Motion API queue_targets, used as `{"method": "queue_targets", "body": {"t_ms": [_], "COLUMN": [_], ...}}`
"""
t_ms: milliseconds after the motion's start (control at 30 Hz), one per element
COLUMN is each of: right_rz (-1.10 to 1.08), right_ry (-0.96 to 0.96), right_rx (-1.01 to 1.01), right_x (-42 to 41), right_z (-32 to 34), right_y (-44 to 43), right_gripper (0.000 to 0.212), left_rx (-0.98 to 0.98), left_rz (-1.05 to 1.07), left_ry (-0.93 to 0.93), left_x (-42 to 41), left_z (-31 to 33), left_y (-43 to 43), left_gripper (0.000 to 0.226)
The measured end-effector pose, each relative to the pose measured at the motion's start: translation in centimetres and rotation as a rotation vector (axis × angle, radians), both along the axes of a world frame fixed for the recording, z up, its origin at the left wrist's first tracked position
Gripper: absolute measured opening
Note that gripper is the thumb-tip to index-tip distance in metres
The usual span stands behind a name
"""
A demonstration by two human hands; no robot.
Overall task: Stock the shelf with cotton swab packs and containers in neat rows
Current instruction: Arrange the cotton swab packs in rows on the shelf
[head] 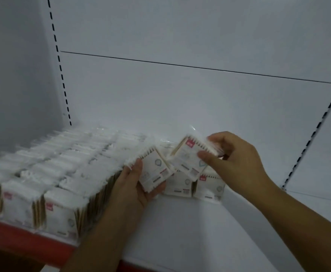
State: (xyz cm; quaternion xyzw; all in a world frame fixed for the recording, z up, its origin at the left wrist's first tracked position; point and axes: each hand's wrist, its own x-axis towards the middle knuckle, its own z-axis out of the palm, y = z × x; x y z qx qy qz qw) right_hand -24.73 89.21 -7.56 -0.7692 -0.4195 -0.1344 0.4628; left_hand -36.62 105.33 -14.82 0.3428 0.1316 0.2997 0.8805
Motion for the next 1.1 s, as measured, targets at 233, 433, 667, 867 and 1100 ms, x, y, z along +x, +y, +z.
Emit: {"method": "queue_targets", "body": {"t_ms": [233,433,667,867,1100], "right_rz": [-0.028,-0.016,0.205,-0.061,-0.161], "right_ry": [-0.580,-0.542,-0.263,-0.006,-0.530], "right_rx": [-0.310,-0.162,-0.309,-0.216,-0.347], "right_x": [1.0,0.6,-2.4,1.3,2.3], "right_z": [-4.8,-4.6,-2.5,-3.6,-8.1], "right_y": [0.6,1.2,-0.2,-5.5,-3.4], "right_gripper": [0.029,0.036,0.048,0.036,0.056], "left_rx": [0.009,0.229,0.750,1.631,2.300], "left_rz": [-0.171,-0.170,0.001,0.453,0.298], "left_ry": [0.020,0.034,0.127,0.210,0.891], "left_x": [-0.6,-0.9,-1.1,-1.1,2.9], "left_z": [-0.1,-0.9,-1.8,-0.3,-1.3], "left_y": [0.0,-0.3,-1.6,-2.1,-0.6], "left_gripper": [0.044,0.041,0.046,0.052,0.095]}}
